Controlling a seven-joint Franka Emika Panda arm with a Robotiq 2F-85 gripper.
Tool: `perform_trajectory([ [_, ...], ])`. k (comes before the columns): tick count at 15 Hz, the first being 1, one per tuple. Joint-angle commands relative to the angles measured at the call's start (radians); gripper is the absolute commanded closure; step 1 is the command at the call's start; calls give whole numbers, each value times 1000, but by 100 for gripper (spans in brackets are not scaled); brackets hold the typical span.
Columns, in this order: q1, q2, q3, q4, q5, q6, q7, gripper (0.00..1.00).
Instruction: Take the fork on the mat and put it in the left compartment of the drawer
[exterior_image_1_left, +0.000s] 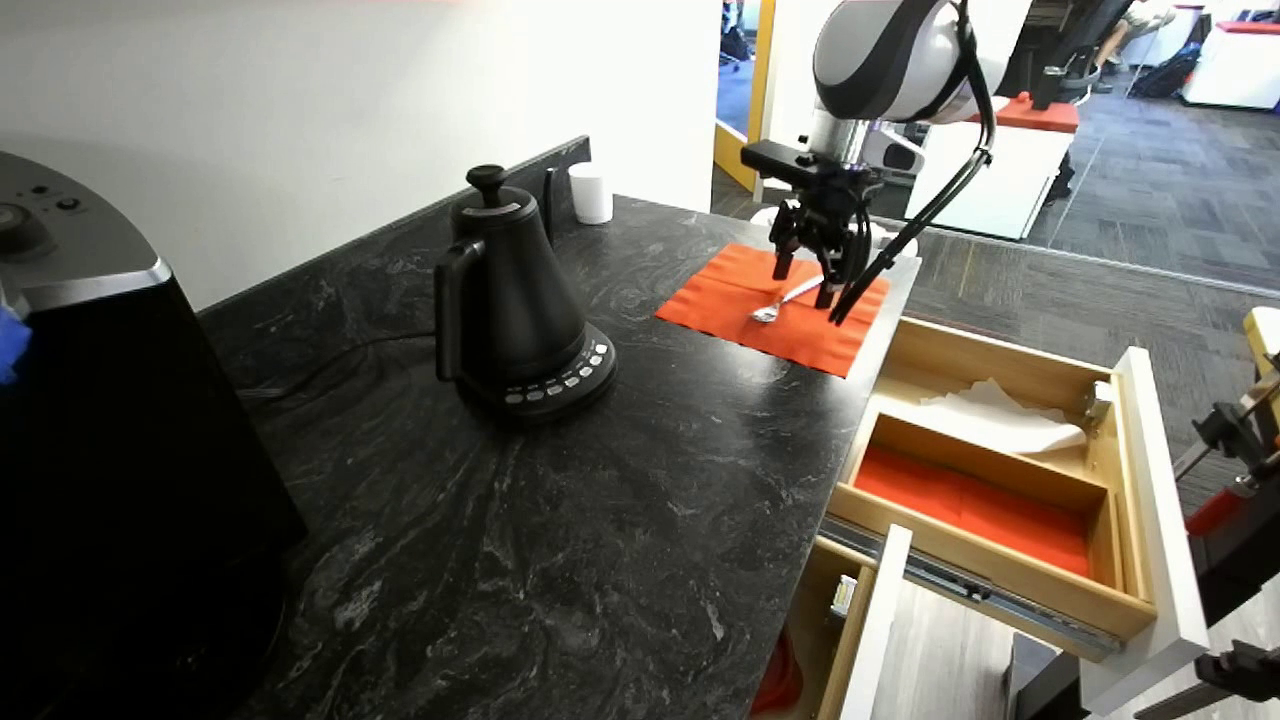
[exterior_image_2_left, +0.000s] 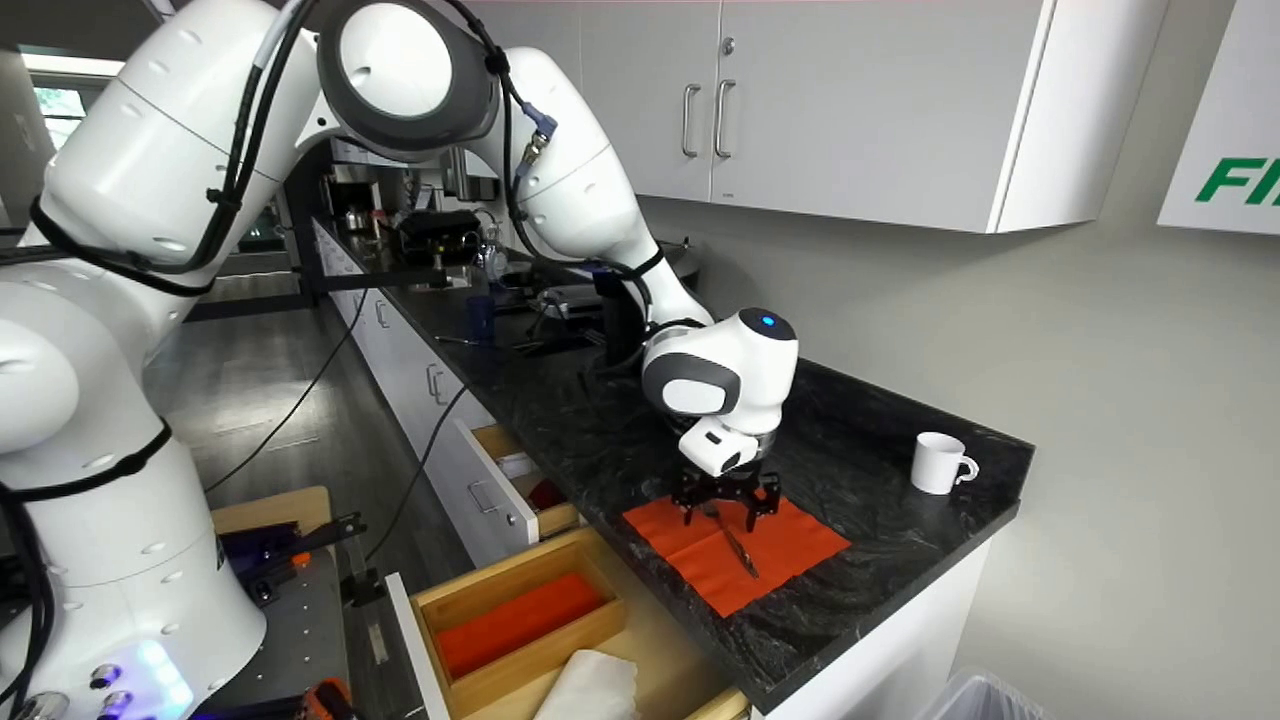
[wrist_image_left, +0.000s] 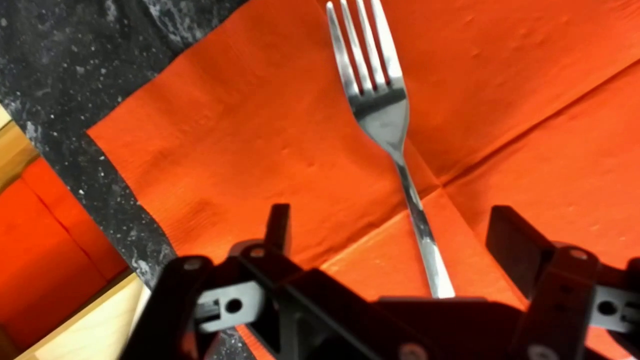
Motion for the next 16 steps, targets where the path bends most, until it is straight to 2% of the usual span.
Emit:
perform_trajectory([
  [1, -34, 13, 27, 25, 9, 3, -31, 0],
  [8, -29, 9, 16, 33, -37, 9, -172, 0],
  [15, -29, 16, 17, 32, -24, 8, -202, 0],
  [16, -31, 16, 19, 31, -22, 11, -210, 25],
])
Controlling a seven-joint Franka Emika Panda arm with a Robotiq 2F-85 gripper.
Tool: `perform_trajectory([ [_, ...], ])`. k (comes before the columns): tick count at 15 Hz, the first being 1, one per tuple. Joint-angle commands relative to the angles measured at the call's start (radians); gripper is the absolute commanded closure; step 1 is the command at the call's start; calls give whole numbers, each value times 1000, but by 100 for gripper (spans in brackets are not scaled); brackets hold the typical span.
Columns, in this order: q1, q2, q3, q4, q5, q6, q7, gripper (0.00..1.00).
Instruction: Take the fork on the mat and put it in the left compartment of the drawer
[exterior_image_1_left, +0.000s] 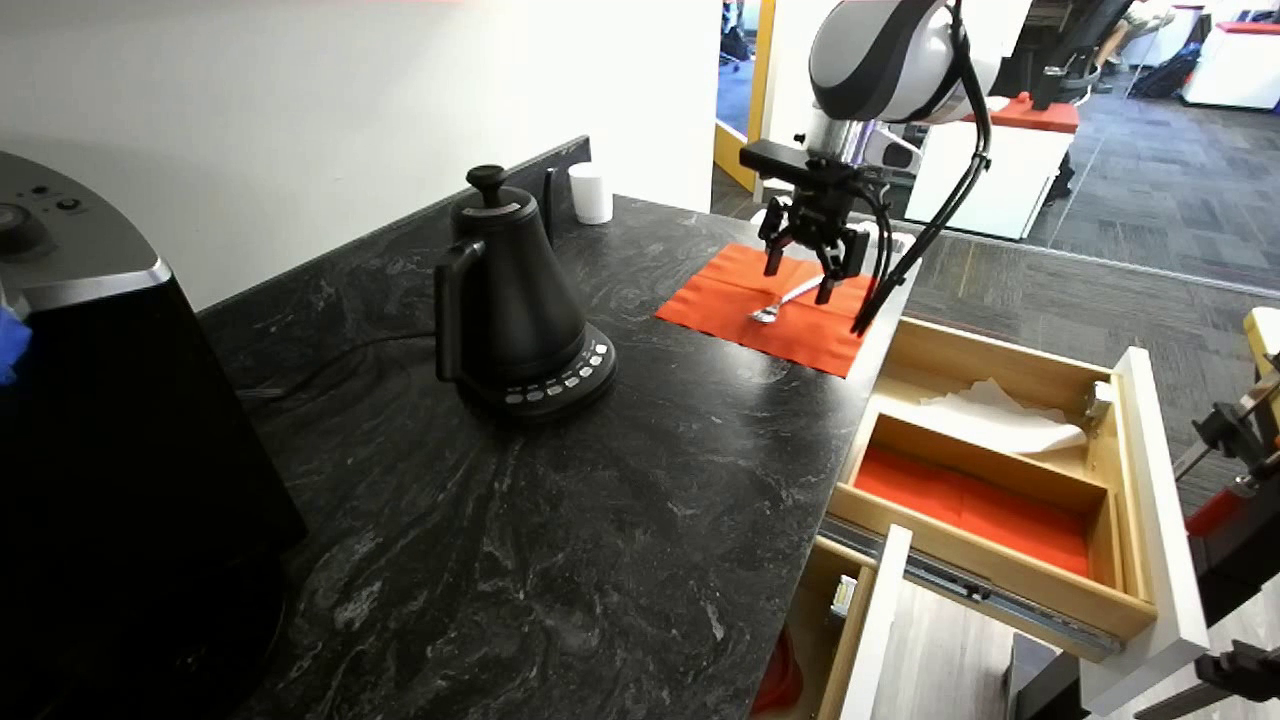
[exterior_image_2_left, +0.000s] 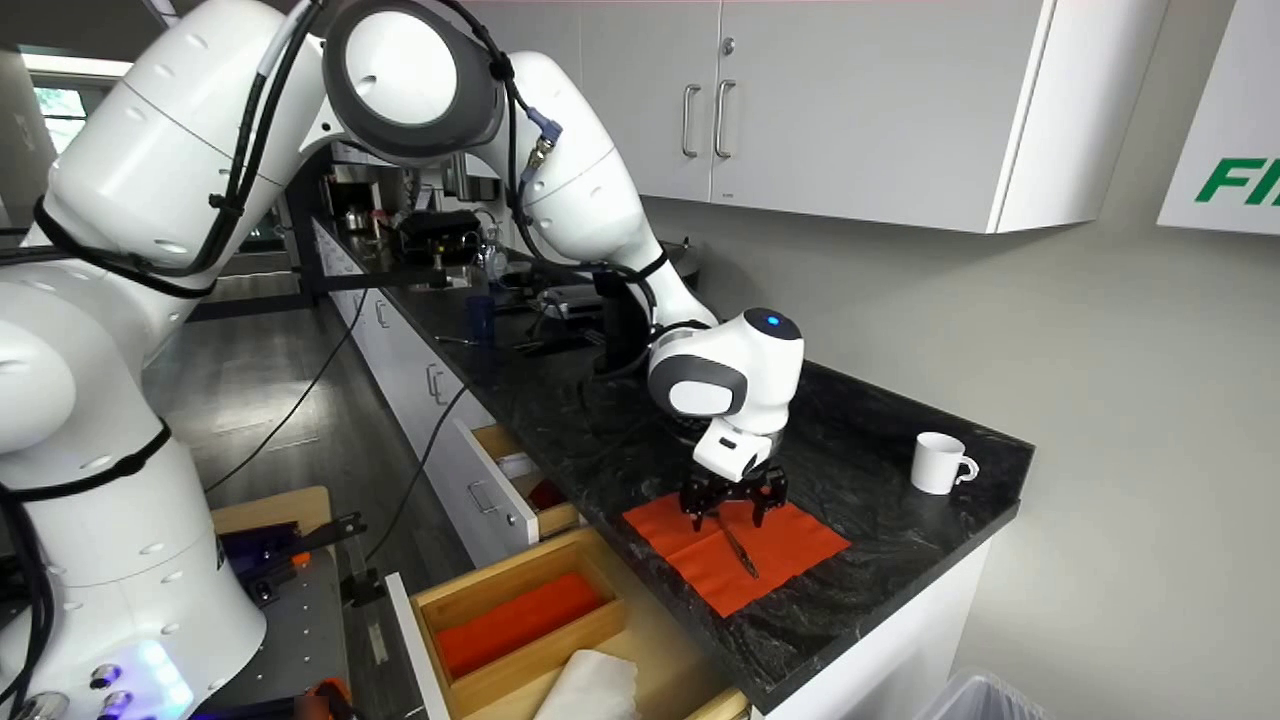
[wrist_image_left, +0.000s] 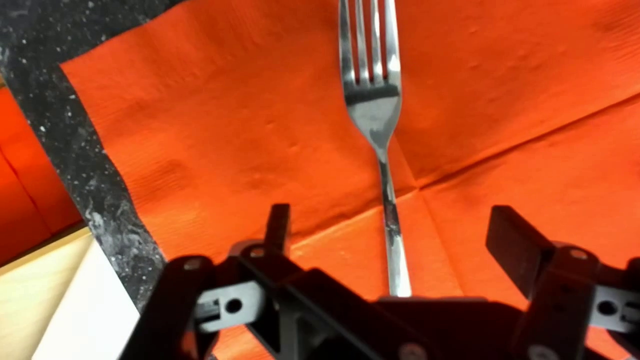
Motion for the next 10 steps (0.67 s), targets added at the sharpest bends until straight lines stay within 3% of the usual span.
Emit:
perform_trajectory([
  [1, -20, 0, 14, 4, 1, 1, -31, 27],
  [10, -18, -1, 12, 2, 4, -2, -33, 87],
])
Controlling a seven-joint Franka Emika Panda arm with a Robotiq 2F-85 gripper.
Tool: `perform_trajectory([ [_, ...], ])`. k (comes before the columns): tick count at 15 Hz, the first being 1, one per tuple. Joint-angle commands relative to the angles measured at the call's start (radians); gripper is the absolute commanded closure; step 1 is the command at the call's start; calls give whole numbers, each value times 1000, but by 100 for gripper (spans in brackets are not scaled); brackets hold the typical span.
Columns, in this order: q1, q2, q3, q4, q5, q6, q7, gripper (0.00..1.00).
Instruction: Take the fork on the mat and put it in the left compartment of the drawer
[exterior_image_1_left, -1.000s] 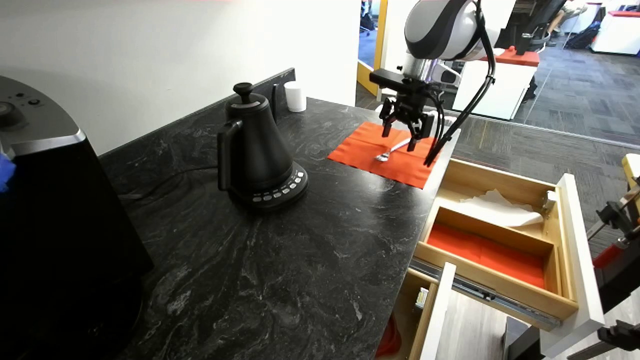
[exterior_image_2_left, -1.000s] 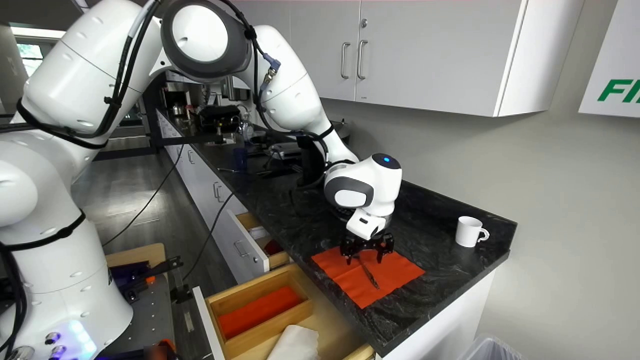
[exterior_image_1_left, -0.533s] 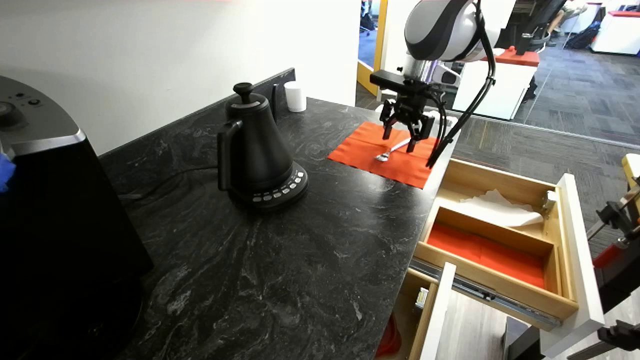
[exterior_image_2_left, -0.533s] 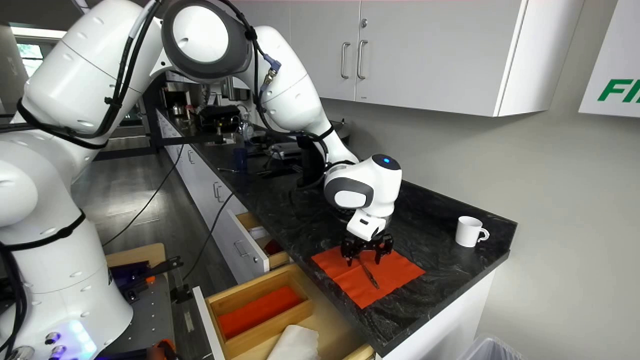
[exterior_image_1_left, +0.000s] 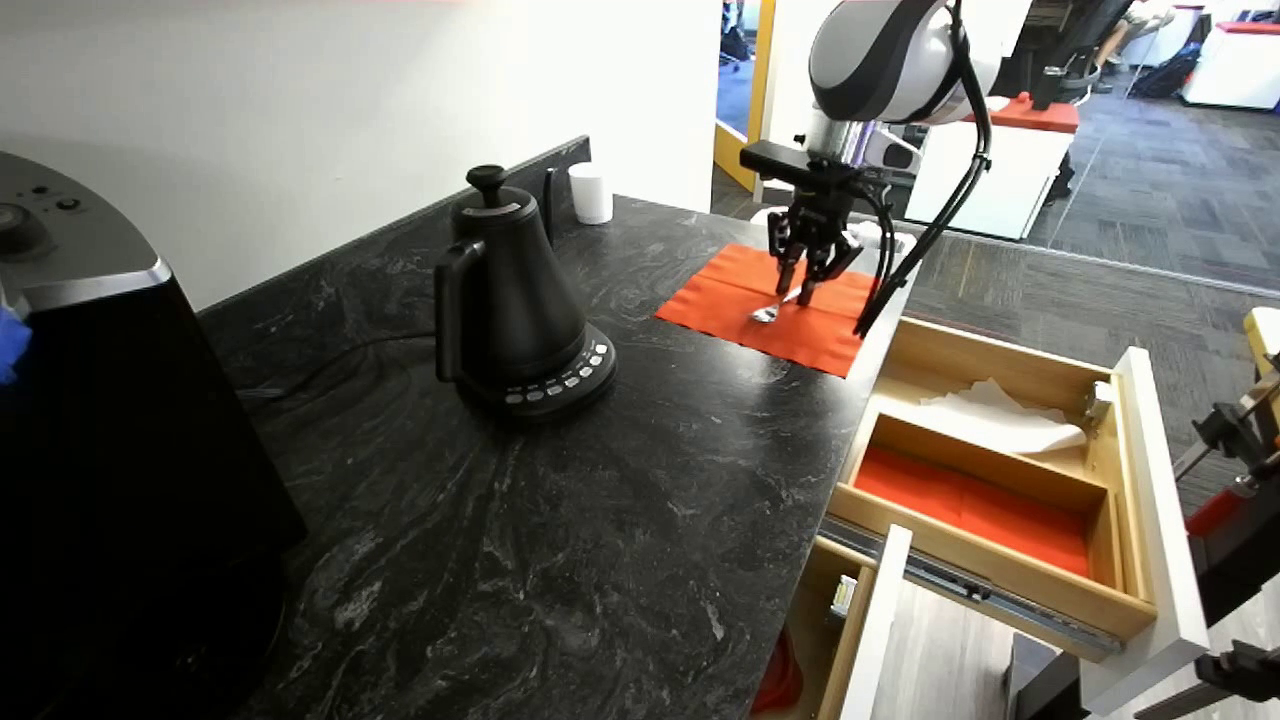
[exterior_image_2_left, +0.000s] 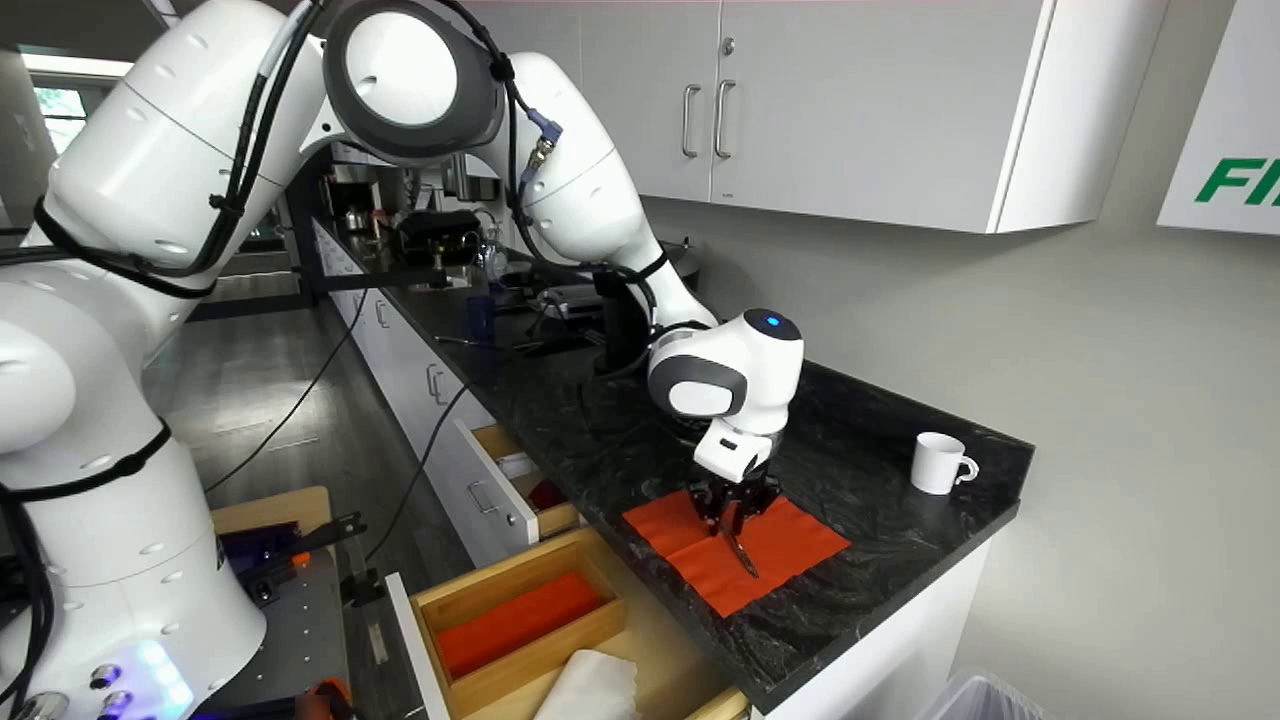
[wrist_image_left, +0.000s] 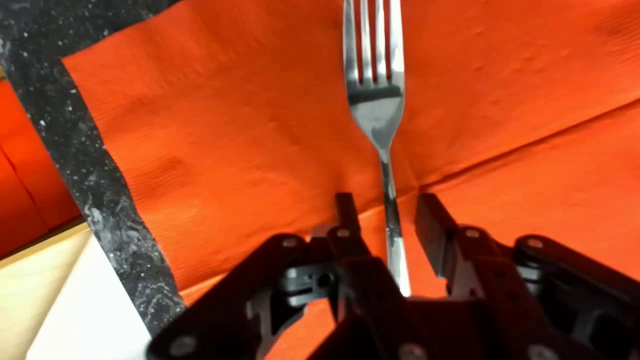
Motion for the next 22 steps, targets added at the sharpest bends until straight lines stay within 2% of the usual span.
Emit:
perform_trajectory([
  [1, -18, -2, 11, 2, 3, -2, -13, 93],
  [2, -17, -1, 10, 2, 4, -3, -11, 97],
  [4, -17, -4, 9, 3, 5, -4, -6, 99],
  [8, -18, -23, 7, 0, 16, -16, 14, 96],
  [16, 18, -201, -11, -61, 21, 6, 155, 96],
  [22, 15, -271, 4, -150, 65, 30, 264, 95],
])
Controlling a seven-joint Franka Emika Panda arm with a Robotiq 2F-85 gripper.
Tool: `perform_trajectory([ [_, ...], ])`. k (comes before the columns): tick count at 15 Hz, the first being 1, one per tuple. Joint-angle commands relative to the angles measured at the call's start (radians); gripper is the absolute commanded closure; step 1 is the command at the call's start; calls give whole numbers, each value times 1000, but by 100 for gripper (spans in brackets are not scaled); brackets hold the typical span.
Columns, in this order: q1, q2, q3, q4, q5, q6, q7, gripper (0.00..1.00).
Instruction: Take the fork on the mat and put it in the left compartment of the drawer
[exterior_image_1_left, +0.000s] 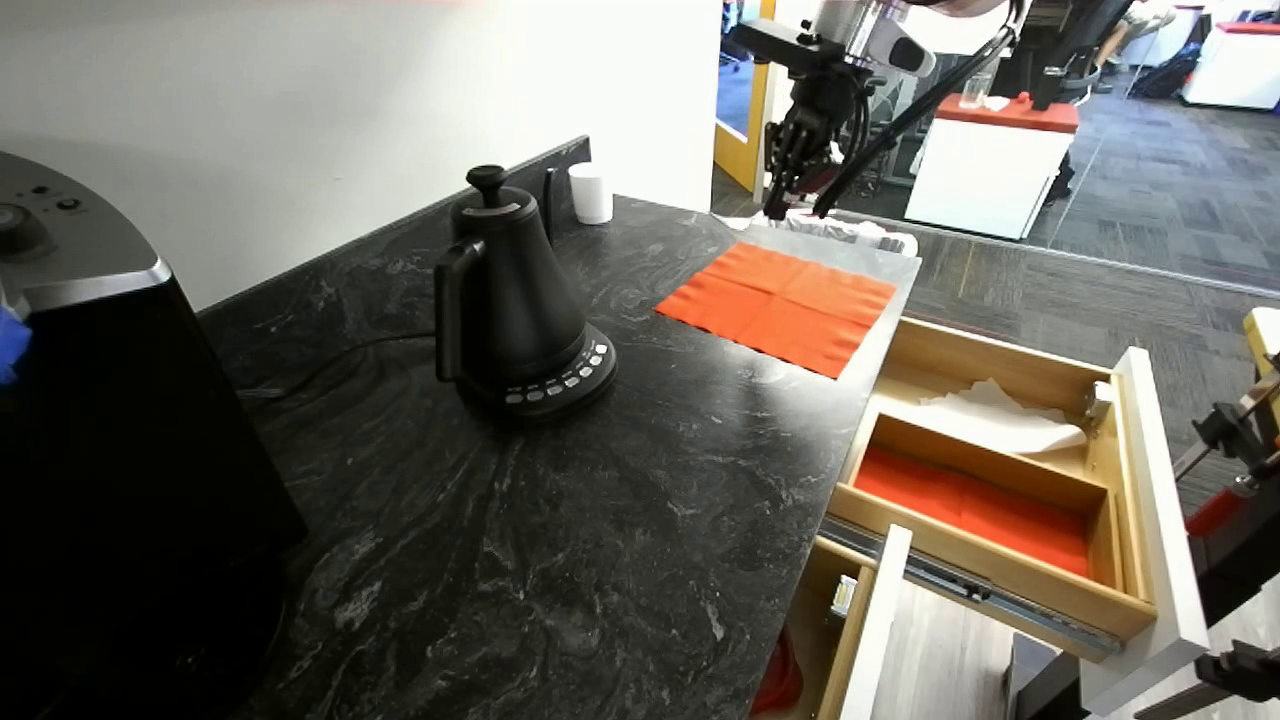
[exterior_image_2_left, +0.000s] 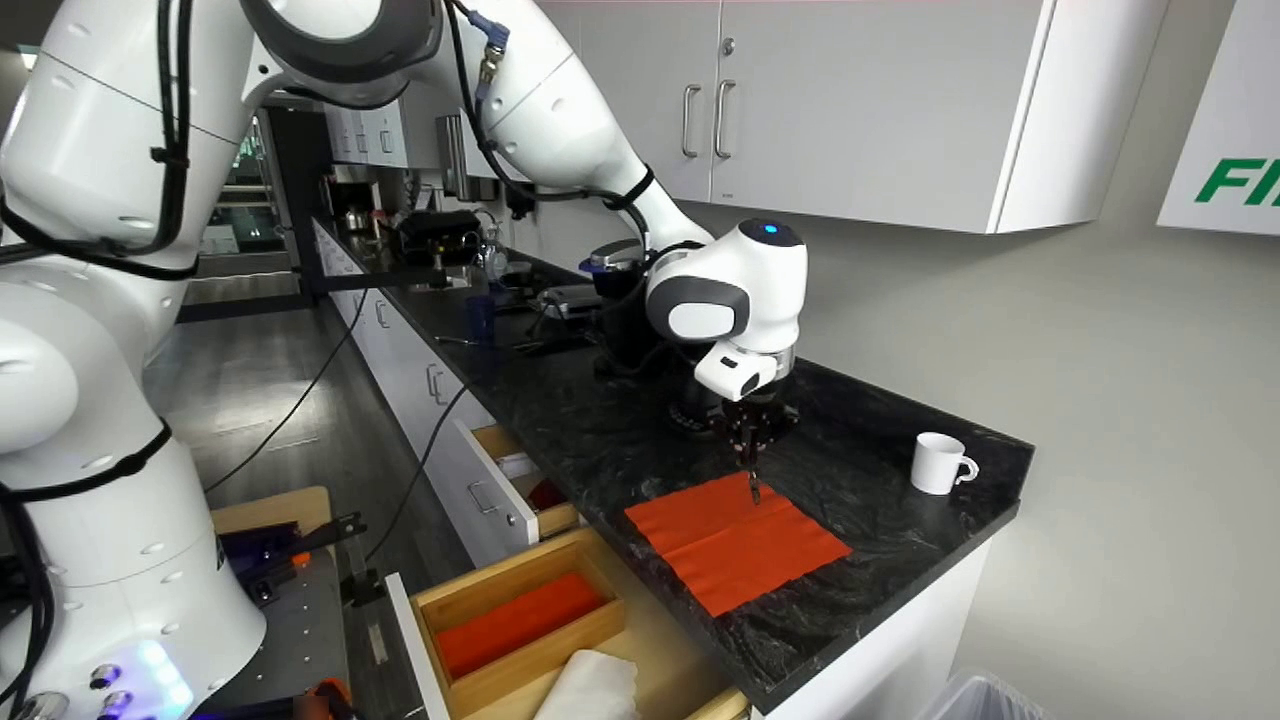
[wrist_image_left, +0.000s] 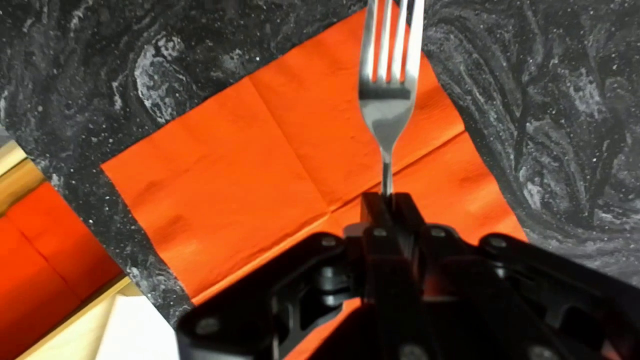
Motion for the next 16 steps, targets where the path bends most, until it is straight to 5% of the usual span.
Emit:
perform_trajectory([
  [1, 7, -81, 3, -115, 39, 42, 75, 95],
  [10, 109, -136, 12, -264, 149, 305, 388, 95],
  [16, 352, -79, -44, -299, 150, 526, 806, 95],
])
